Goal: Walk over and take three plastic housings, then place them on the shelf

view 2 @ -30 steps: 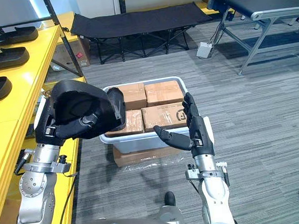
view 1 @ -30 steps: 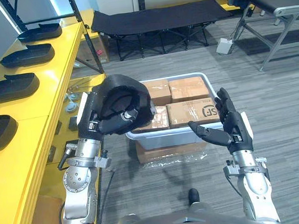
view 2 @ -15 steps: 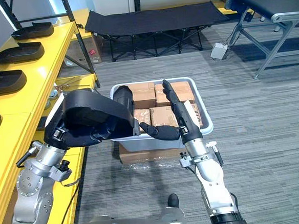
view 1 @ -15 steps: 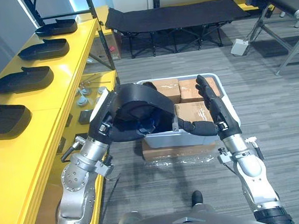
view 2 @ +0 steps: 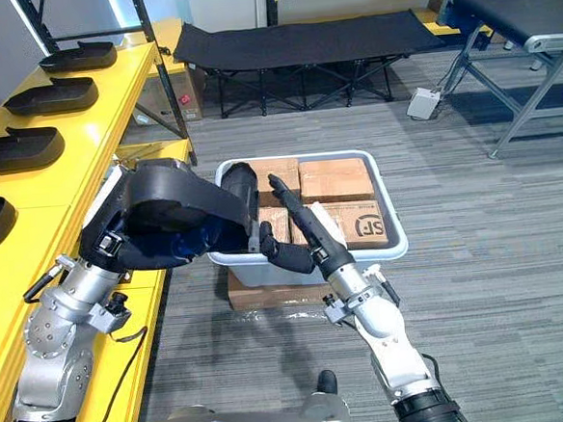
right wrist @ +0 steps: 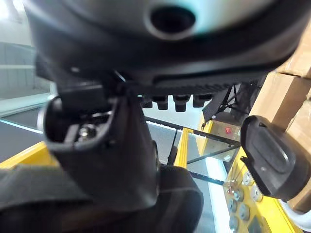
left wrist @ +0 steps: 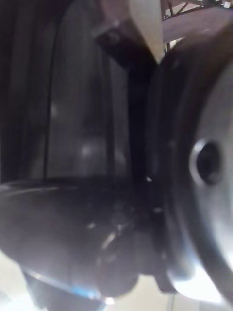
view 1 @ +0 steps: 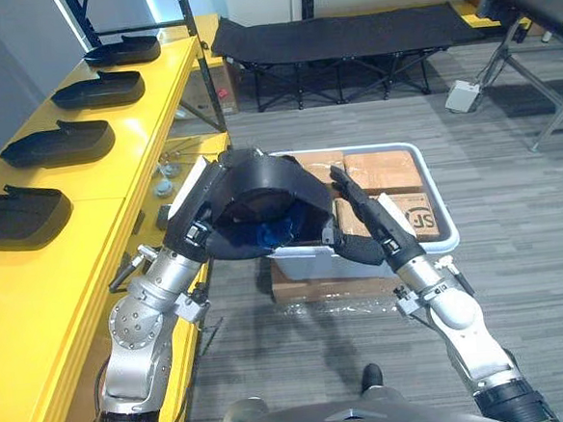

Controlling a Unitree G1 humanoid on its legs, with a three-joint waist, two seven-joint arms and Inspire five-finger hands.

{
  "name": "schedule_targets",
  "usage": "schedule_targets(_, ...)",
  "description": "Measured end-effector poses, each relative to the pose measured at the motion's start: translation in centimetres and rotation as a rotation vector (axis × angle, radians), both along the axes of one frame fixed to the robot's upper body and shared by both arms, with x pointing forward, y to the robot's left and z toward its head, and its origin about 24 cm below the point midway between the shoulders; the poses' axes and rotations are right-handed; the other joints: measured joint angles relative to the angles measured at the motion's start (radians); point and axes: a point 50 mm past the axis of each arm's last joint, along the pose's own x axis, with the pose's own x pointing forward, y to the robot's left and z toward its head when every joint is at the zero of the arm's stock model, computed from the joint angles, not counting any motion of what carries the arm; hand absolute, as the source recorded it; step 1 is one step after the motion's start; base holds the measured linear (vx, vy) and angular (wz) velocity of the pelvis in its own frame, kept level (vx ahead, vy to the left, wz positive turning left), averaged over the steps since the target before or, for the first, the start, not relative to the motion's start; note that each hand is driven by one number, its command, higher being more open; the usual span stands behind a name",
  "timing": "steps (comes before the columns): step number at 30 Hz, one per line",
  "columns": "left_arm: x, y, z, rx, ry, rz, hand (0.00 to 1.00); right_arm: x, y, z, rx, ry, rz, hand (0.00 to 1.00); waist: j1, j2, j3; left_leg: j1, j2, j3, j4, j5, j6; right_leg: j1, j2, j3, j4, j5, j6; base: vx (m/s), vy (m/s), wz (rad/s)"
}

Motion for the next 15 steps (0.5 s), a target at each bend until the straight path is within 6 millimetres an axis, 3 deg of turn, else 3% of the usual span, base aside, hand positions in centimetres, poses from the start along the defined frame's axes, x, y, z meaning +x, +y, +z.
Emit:
schedule_targets(6, 0.1, -1.0, -0.3, 0.087, -0.014, 0.103, 0.00, 0.3, -0.1, -0.3, -0.013, 0.012, -0.002, 1.00, 0.000, -0.016, -0.016, -0.002, 0.000, -0.002, -0.001, 0.000, 0.000, -0.002, 0.000, -0.002, 0.000, -0.002, 0.001, 0.00, 0.002, 0.01)
schedule_targets(15, 1.0, 0.1, -1.8, 0.151, 0.022, 0.281, 0.00, 0.5, 0.1, 1.1, -0.060, -0.033, 0.108, 1.00, 0.007, -0.018, -0.017, -0.002, 0.000, 0.011, -0.002, 0.000, 0.000, -0.012, 0.002, 0.014, 0.000, 0.002, 0.007, -0.01, 0.005, -0.04)
